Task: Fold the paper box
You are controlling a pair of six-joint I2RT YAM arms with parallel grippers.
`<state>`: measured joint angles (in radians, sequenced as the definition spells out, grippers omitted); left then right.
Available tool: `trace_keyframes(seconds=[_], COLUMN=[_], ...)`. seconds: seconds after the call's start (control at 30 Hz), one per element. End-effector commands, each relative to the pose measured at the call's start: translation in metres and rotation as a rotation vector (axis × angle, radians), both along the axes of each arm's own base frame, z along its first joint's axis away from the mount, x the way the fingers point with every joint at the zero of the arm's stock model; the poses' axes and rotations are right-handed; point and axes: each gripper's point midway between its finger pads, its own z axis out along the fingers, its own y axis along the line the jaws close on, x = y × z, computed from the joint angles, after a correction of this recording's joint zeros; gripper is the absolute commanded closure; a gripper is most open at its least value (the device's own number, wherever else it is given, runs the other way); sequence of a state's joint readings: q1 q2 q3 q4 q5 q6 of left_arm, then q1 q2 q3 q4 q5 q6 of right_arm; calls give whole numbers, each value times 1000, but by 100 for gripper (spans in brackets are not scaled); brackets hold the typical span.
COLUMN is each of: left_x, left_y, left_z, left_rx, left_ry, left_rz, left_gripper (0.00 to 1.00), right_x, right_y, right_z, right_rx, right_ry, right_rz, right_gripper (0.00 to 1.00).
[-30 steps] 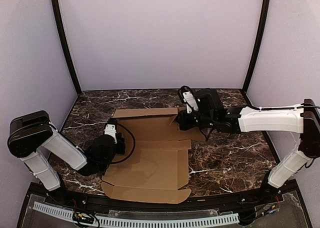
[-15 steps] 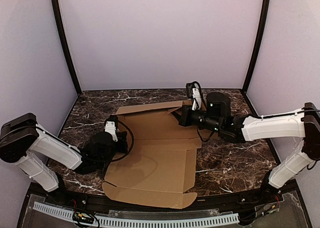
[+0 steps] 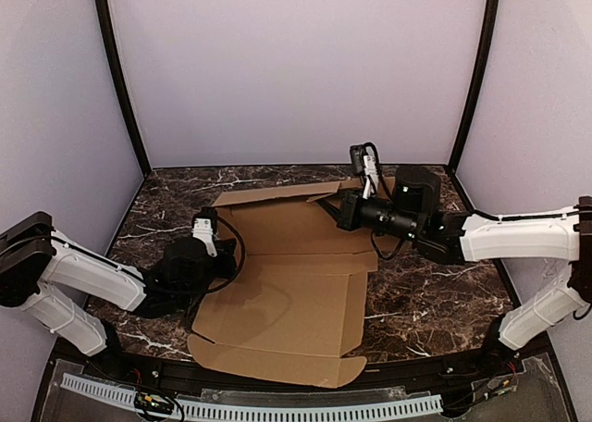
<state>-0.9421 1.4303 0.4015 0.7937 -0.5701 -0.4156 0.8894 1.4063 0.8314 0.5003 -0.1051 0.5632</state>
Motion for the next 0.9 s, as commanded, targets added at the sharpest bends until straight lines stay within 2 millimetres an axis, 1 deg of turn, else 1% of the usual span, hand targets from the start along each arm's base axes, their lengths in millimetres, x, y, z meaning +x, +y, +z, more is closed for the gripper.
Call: trace_keyframes(seconds=[0.0,0.1,0.23,0.3,0.43,0.53,0.67,0.7,0.87], left_x=[6,14,25,29,29,25,17,14,5], left_y=[9,16,24,29,29,30,27,24,22], left_z=[17,23,25,26,34,37,46,44,49], left_rx=[79,74,0,-50,-98,-129,-224,-249,-319], left_ry=[-44,-47,-19,-4,-2,14,29,45,70], left_rz=[61,101,114,115,82,66,31,12,-23], left_gripper=[99,99,99,99,99,99,99,99,99], right_x=[-20,-32,-48,-54,-60,-65,-65,-64,-64], right_y=[-16,-34,-59,-75,-108,-123,-126,-125,-121], right_z=[10,-1,-17,-22,-39,-54,-64,-65,-52], right_rx=[-53,-106,-158,-177,-184,-164,-121,-109,-40], right_ry=[-34,-18,3,11,38,70,104,108,77], right_rz=[34,29,15,-17,-115,-154,-173,-178,-163], right_gripper=[100,99,100,100,100,100,100,100,100])
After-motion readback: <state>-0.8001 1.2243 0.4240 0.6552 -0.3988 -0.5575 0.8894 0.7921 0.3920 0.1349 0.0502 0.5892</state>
